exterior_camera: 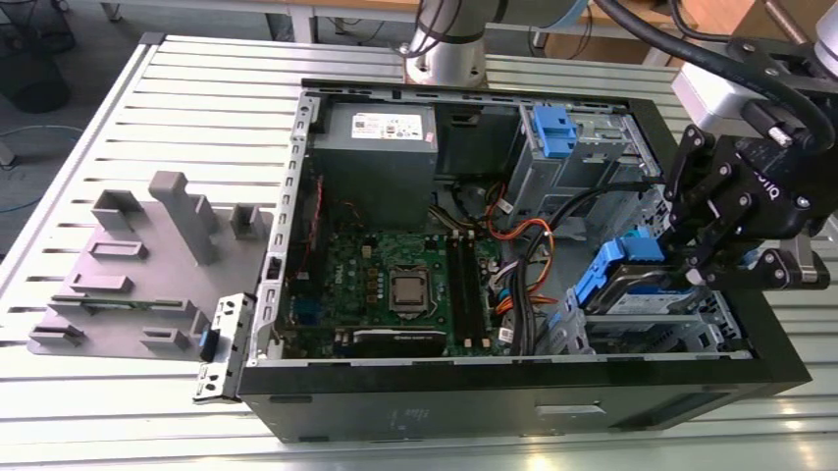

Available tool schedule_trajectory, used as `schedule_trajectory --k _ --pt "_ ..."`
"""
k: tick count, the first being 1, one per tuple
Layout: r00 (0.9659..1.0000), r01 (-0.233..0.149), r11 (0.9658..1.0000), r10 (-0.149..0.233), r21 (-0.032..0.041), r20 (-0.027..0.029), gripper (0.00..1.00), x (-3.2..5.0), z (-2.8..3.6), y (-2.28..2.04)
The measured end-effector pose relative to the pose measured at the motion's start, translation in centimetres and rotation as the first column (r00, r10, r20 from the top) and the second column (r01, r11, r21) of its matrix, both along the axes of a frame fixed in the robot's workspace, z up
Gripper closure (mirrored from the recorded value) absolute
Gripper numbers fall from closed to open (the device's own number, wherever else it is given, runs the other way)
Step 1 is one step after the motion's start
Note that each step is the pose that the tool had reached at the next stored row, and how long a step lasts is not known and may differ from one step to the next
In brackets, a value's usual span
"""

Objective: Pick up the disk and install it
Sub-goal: 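Insert the disk into the insertion slot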

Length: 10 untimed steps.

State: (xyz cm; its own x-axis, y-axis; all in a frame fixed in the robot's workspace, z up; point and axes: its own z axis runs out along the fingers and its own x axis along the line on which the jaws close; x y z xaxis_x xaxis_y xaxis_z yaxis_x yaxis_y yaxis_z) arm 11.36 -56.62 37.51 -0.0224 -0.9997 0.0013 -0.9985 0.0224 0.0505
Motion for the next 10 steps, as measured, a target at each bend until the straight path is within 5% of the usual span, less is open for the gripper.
schedule_trajectory --k 5,10 --pt "1.0 0.0 1.0 0.0 -0.0015 0.0 0.65 0.0 -0.04 0.0" --pt "1.0 0.0 1.0 0.0 -0.0038 -0.0005 0.65 0.0 -0.84 0.0"
